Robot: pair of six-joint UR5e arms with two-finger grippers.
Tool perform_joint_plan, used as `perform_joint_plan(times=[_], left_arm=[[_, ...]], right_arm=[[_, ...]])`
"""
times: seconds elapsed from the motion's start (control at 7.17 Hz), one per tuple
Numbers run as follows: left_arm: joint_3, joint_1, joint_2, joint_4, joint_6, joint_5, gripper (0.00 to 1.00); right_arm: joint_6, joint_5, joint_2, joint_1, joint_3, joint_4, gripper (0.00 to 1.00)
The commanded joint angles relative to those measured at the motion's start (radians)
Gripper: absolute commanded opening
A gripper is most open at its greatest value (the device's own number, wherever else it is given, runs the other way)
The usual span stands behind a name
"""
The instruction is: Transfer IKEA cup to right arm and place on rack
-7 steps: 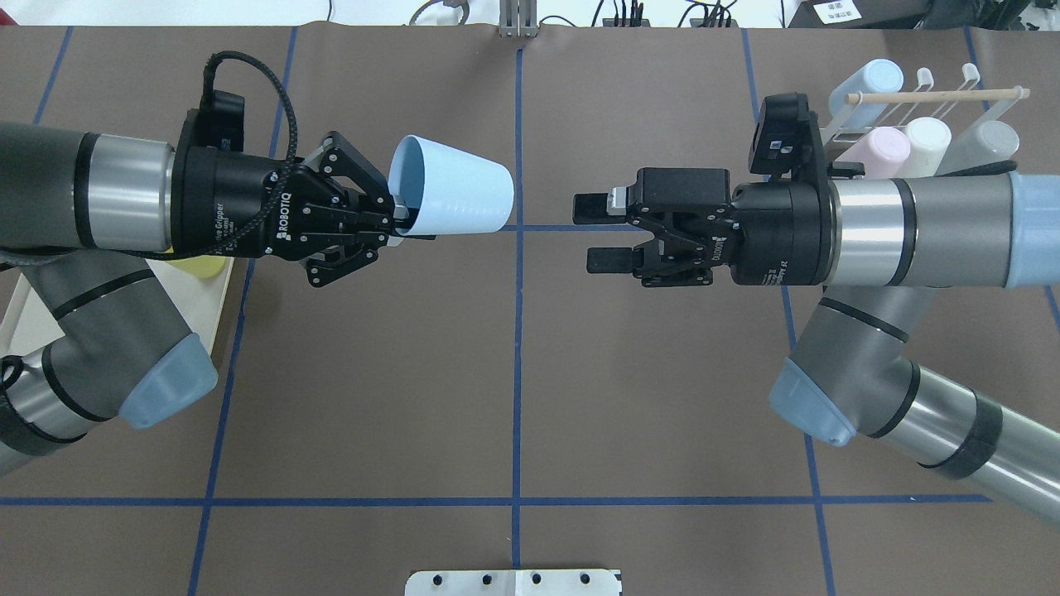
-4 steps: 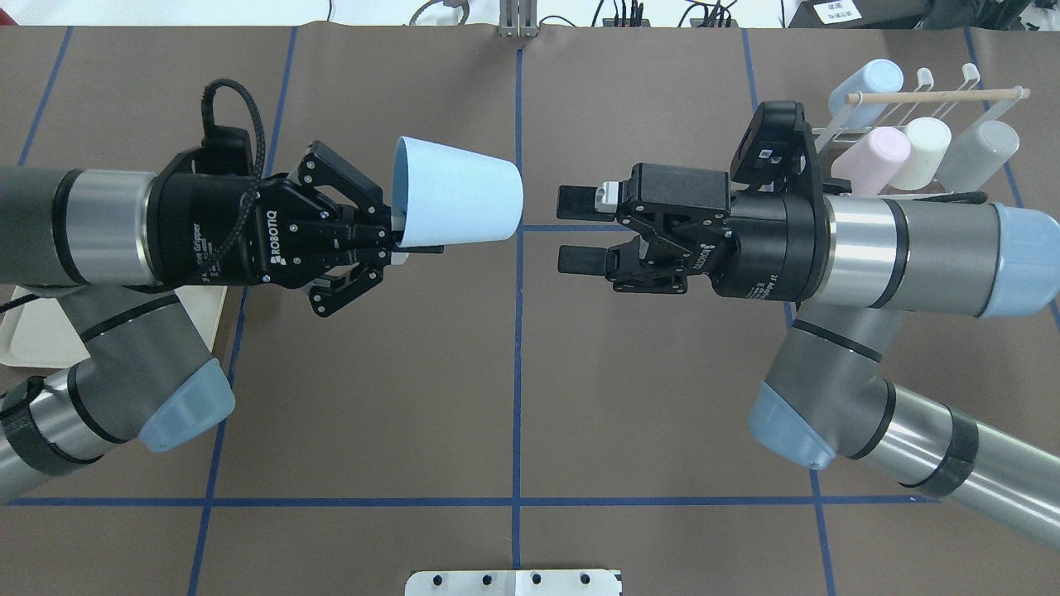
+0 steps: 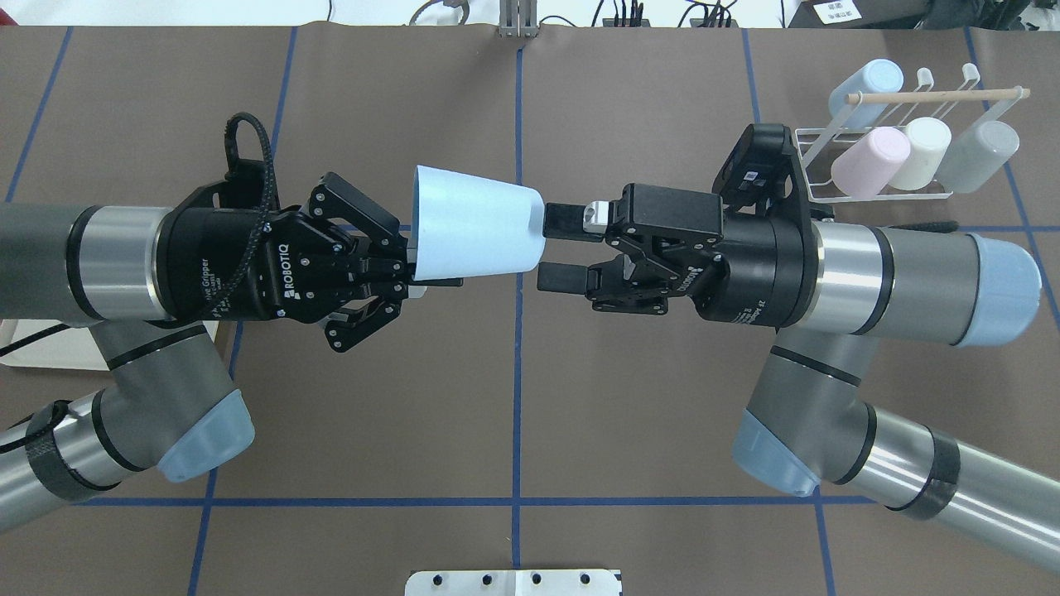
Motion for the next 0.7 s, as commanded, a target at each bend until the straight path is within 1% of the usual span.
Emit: perform_joint_plan(times=[0.0,0.56], left_arm=[[0.001,0.011,-0.007,-0.003,-0.003,0.019,0.0],[-0.001,0.036,-0.007,-0.021,-0.003,0.02,0.0]], right_arm=[[0.001,-0.037,0.0,-0.03,-0.002,0.048,0.95],[0.0,-0.069,0.002,-0.035,-0.001,0.049,0.95]])
